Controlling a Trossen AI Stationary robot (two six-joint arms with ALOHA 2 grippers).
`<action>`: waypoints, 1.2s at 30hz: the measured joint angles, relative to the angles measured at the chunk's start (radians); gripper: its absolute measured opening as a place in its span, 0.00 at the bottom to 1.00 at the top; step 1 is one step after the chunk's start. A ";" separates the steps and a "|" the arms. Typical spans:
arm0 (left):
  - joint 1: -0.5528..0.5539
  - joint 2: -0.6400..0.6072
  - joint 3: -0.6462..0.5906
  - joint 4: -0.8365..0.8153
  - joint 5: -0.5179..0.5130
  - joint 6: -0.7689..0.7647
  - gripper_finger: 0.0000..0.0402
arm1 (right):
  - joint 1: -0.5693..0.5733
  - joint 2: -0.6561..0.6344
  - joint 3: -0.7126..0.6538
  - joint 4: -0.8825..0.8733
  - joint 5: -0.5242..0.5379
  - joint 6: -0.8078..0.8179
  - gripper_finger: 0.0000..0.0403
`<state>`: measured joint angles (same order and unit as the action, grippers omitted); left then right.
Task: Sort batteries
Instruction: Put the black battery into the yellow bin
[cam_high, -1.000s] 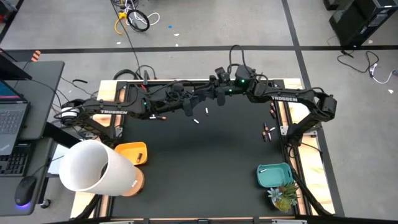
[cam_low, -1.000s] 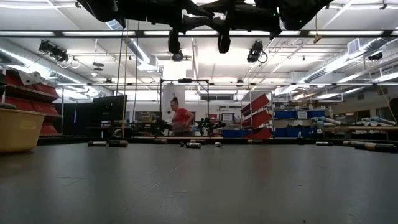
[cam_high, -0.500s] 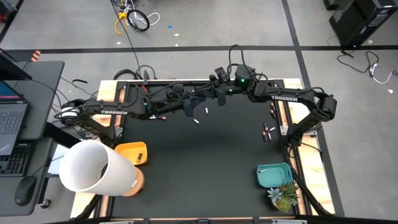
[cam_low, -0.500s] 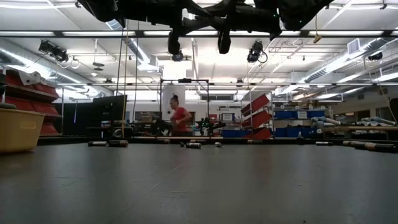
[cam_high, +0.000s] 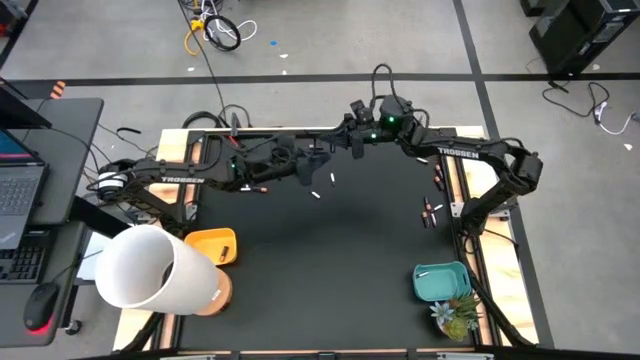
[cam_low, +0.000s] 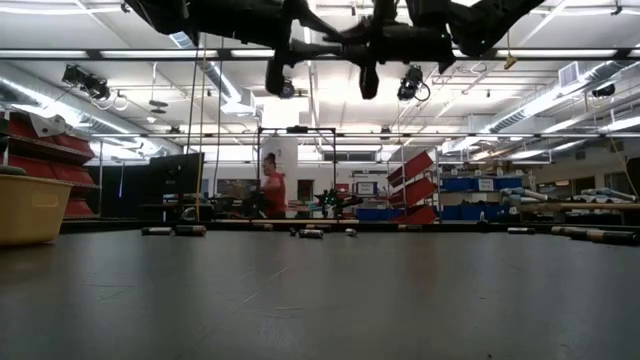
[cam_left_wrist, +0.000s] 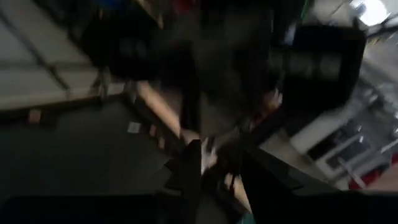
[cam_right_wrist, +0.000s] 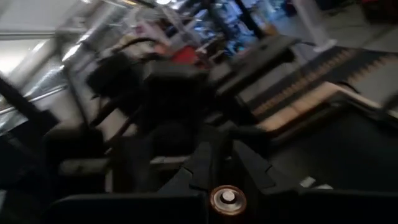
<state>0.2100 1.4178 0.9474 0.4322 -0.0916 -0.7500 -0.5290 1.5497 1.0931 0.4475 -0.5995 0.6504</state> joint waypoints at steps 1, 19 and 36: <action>0.000 0.001 0.000 -0.033 0.019 -0.013 0.31 | -0.013 -0.007 0.000 -0.036 0.000 -0.009 0.08; 0.101 0.002 0.000 -0.429 0.097 -0.014 0.33 | 0.036 -0.412 0.000 -1.203 -0.059 -0.640 0.08; 0.108 0.002 -0.001 -0.255 0.289 0.011 0.33 | 0.364 -0.619 0.000 -1.208 0.304 -0.247 0.08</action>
<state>0.3185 1.4193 0.9463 0.1772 0.1970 -0.7389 -0.1651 0.9312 1.0927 -0.7601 -0.2951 0.4030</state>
